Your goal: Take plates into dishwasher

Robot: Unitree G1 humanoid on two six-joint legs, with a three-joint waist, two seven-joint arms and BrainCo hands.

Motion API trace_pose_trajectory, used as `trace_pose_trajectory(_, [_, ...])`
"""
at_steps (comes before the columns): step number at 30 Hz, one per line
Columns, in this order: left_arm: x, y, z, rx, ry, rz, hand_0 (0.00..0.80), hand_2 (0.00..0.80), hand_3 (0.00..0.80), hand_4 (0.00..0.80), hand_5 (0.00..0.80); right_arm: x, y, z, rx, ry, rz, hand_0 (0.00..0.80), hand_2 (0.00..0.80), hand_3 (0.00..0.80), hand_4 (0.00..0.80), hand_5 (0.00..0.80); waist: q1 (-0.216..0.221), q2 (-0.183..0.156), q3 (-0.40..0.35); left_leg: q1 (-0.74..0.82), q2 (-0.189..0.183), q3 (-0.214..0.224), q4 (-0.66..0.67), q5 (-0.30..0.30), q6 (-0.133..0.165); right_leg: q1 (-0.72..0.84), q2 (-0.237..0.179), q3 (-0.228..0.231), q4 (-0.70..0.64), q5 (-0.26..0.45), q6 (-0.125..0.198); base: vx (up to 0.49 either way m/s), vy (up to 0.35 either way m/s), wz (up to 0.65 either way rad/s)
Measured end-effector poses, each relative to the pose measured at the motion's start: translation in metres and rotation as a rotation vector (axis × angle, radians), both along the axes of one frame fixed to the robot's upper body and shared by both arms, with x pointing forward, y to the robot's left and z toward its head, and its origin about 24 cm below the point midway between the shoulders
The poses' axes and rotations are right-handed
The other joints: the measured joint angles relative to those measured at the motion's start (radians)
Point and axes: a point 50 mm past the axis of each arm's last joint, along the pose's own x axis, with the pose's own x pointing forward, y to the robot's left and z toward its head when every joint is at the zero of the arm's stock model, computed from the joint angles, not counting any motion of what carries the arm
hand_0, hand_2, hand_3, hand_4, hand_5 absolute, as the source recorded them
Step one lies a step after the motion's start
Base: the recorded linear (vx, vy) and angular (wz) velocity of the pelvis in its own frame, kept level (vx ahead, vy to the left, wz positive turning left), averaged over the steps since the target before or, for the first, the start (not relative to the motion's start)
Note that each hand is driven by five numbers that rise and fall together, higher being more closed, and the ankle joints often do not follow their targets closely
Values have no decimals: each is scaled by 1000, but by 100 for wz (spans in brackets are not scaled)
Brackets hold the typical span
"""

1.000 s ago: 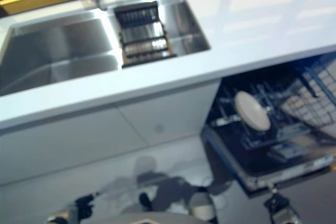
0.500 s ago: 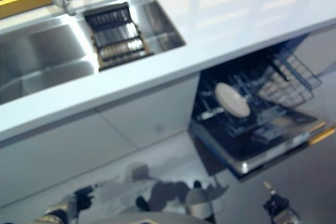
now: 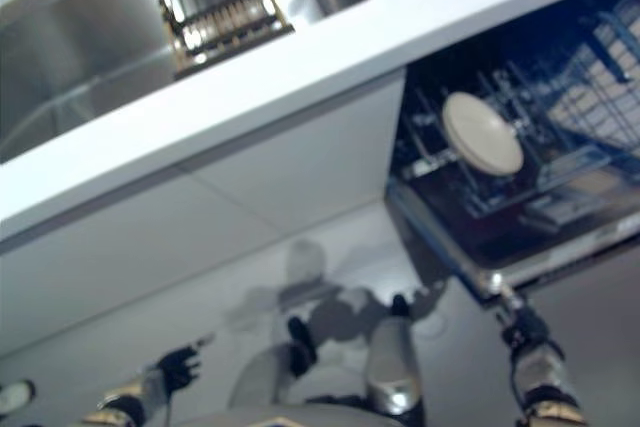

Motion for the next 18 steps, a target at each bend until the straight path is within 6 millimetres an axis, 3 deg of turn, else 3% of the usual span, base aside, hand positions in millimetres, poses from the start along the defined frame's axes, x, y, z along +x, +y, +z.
trace_pose_trajectory(10, [0, -11, -3, -33, -30, 4, 0, 0, 0, 0, 0, 7, -20, 28, -44, -123, 7, 0, 0, 0, 0, 0, 2, 27, 24, -24, 18, -15, 80, -32, -1, -47, -6, 13, 152, -68, -19, -7, 3, 1])
trace_pose_trajectory(18, [-17, -23, -10, -71, -5, 7, 0, 0, 0, 0, 0, 0, -21, 32, -67, -125, 35, 0, 0, 0, 0, 0, 3, 40, 18, 35, 17, -29, 66, -33, -2, 25, -4, -3, 131, -71, -21, 71, -4, 2])
